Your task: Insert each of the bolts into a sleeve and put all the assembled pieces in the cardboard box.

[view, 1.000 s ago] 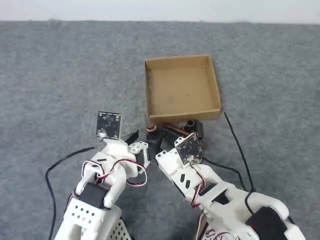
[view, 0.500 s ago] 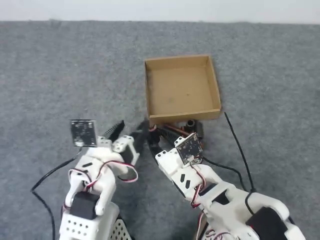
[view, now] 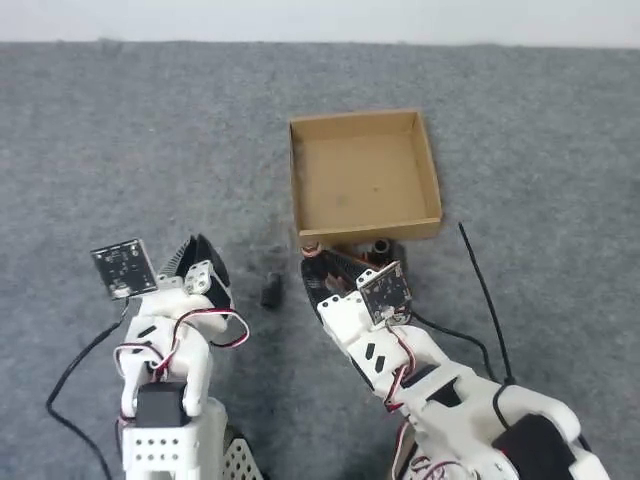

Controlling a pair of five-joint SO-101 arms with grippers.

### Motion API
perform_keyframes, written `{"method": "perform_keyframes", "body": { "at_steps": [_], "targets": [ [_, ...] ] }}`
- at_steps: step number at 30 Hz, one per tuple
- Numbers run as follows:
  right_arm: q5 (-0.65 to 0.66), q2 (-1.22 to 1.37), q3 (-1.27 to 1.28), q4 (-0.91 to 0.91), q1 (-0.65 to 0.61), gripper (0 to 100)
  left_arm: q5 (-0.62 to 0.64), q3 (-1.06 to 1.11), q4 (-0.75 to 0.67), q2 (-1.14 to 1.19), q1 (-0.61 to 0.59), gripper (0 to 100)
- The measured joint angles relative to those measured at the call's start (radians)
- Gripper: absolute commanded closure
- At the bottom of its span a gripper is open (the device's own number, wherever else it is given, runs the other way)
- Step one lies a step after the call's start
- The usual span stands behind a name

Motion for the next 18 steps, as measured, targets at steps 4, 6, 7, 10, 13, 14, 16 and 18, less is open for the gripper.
{"method": "perform_keyframes", "body": {
  "at_steps": [4, 6, 7, 10, 13, 14, 16, 18],
  "targets": [
    [0.0, 0.0, 0.0, 0.0, 0.0, 99.2, -0.087, 0.034, 0.005, 0.002, -0.04, 98],
    [0.0, 0.0, 0.0, 0.0, 0.003, 99.2, -0.133, 0.034, 0.046, 0.002, -0.068, 98],
    [0.0, 0.0, 0.0, 0.0, 0.009, 99.2, -0.163, 0.034, 0.069, 0.002, -0.069, 98],
    [0.0, 0.0, -0.005, 0.0, 0.046, 99.2, -0.233, 0.034, 0.115, 0.002, -0.075, 98],
    [0.002, 0.0, -0.034, 0.0, 0.109, 99.2, -0.262, 0.034, 0.123, 0.002, -0.072, 97],
    [0.002, 0.0, -0.052, 0.0, 0.132, 99.2, -0.264, 0.034, 0.123, 0.002, -0.072, 97],
    [0.002, 0.0, -0.087, 0.0, 0.173, 99.2, -0.262, 0.034, 0.123, 0.002, -0.072, 97],
    [0.002, 0.0, -0.126, 0.0, 0.213, 99.2, -0.262, 0.034, 0.123, 0.002, -0.072, 97]
  ]
}}
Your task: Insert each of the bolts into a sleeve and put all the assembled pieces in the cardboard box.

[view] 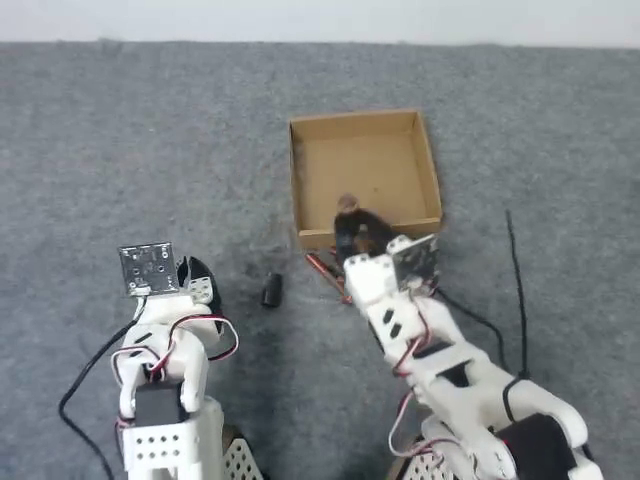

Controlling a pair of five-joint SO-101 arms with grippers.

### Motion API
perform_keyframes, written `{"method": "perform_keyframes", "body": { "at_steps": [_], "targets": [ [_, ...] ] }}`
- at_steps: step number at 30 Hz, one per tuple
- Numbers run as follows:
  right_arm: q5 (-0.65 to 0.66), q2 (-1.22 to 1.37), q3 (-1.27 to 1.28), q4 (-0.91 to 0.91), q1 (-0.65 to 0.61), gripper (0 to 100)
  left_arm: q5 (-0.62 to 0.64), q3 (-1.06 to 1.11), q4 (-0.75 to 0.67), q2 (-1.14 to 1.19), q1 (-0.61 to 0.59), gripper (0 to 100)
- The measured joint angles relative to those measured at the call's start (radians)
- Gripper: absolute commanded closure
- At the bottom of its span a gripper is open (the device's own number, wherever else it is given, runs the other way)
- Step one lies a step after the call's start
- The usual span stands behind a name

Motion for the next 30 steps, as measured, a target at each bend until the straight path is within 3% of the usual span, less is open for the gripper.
{"method": "perform_keyframes", "body": {
  "at_steps": [6, 16, 30],
  "targets": [
    [0.0, 0.0, -0.137, 0.029, 0.075, 99.2, -0.006, 0.0, 0.0, 0.0, 0.0, 97],
    [0.0, 0.002, -0.545, 0.54, 0.157, 99.2, -0.081, 0.0, 0.0, 0.0, 0.0, 97],
    [0.0, 0.061, -0.902, 1.025, 0.152, 99.2, -0.089, 0.0, 0.0, 0.0, 0.0, 97]
  ]
}}
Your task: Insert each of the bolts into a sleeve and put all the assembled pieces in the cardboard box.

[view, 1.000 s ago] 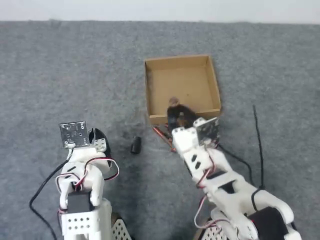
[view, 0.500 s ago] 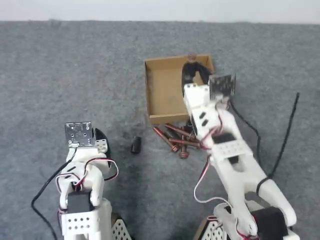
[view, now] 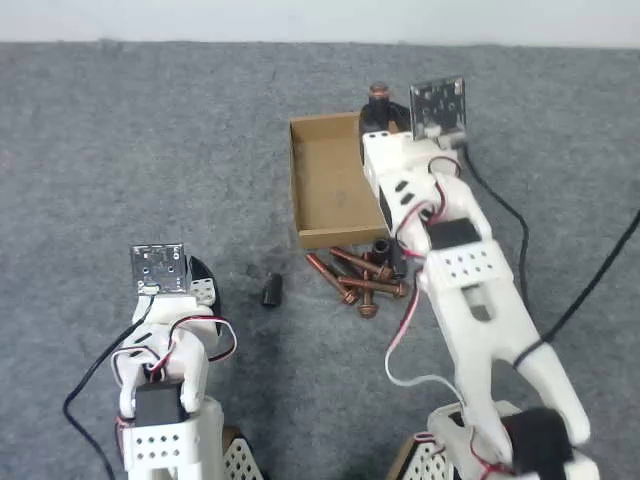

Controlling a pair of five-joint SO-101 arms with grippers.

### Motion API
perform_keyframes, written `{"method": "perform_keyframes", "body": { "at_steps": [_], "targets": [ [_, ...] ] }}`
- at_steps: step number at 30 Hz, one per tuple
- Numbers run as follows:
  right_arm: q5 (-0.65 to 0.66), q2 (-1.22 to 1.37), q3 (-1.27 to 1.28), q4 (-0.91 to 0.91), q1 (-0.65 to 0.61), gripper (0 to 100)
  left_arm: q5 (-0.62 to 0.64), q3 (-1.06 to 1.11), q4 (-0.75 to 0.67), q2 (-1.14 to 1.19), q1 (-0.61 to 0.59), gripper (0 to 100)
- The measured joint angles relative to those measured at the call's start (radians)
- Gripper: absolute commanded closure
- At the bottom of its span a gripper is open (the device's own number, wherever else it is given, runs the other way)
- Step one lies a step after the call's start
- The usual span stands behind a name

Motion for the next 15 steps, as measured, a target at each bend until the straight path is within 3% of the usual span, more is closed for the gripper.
{"method": "perform_keyframes", "body": {
  "at_steps": [15],
  "targets": [
    [0.0, 0.543, -0.519, 0.347, 0.087, 99.2, 0.0, 0.0, 0.0, 0.0, 0.0, 97]
  ]
}}
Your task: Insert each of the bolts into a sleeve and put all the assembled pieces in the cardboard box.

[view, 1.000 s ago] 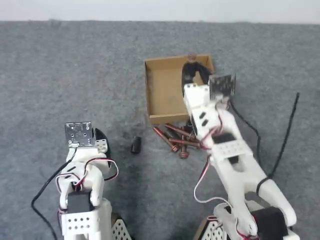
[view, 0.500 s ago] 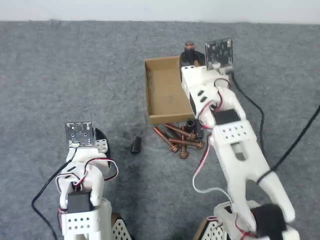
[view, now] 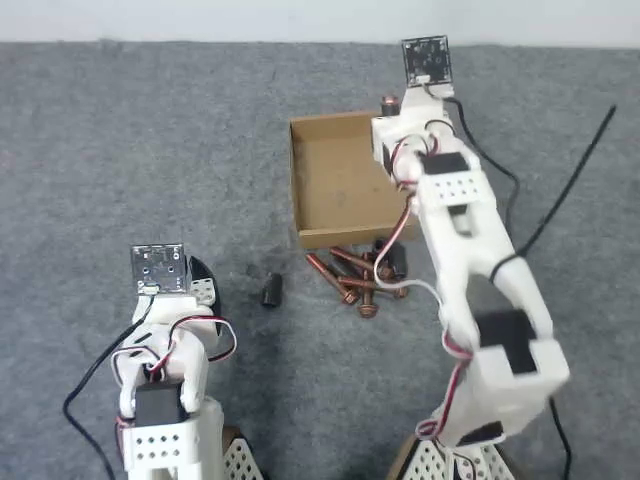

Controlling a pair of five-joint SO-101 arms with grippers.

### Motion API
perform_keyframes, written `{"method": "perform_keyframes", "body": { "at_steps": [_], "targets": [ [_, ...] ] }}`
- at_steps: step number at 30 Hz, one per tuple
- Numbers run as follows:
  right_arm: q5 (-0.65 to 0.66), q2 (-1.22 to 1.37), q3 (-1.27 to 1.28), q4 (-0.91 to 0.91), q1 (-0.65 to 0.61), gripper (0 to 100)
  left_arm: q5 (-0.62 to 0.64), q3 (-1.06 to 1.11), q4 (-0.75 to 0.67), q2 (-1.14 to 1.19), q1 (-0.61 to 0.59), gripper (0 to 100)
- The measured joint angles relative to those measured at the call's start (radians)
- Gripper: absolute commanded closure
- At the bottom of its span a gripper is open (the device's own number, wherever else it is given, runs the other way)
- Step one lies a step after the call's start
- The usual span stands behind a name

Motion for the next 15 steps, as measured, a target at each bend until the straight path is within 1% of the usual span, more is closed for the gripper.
{"method": "perform_keyframes", "body": {
  "at_steps": [7, 15],
  "targets": [
    [0.0, 0.198, -0.215, 0.163, 0.054, 99.2, -0.002, 0.0, 0.0, 0.0, 0.0, 97],
    [0.0, 0.316, -0.387, 0.385, 0.077, 99.2, -0.005, 0.0, 0.0, 0.0, 0.0, 97]
  ]
}}
